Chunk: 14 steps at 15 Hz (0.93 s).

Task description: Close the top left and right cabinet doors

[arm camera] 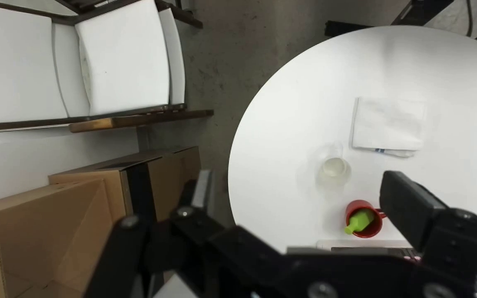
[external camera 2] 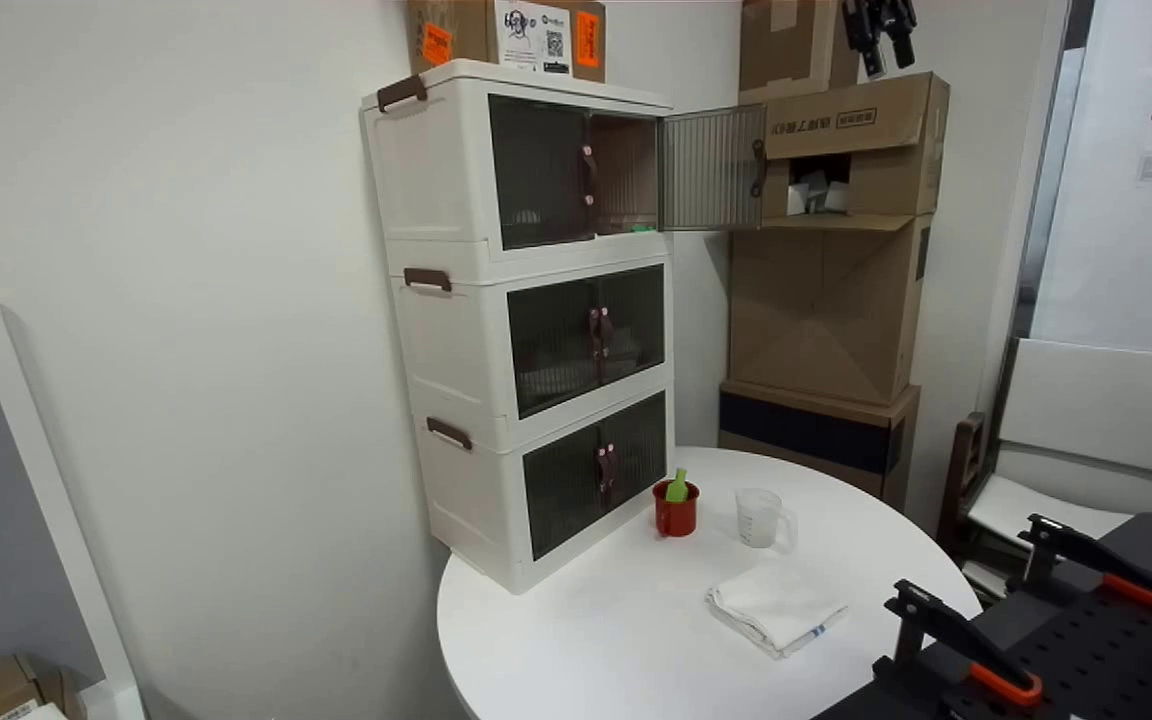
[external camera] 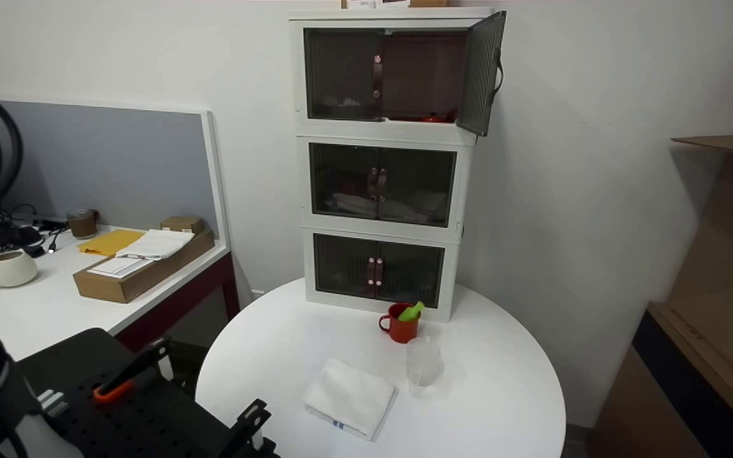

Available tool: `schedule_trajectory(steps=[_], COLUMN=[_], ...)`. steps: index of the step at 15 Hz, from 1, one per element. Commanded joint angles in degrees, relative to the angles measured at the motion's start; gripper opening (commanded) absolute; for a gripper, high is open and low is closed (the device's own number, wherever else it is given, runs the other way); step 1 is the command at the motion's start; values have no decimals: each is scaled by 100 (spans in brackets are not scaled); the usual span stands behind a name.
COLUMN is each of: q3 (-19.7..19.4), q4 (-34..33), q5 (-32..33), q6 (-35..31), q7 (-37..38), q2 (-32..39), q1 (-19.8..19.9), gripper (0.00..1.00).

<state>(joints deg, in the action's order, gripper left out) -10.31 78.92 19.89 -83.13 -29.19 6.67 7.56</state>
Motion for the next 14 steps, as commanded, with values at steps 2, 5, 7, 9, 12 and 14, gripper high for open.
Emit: schedule_trajectory(steps=[2, 5, 7, 9, 12, 14], q3=[95, 69, 46, 36, 28, 44], q4=[-21, -78, -115, -134, -225, -284], q5=[-44, -121, -177, -422, -981, -1339], q6=[-104, -617, -995, -1299, -1514, -1599], q7=[62, 228, 211, 72, -393, -693], q2=[-10, 13, 43, 71, 202, 305], q1=[94, 147, 207, 300, 473, 561], gripper=[100, 100, 100, 100, 100, 100])
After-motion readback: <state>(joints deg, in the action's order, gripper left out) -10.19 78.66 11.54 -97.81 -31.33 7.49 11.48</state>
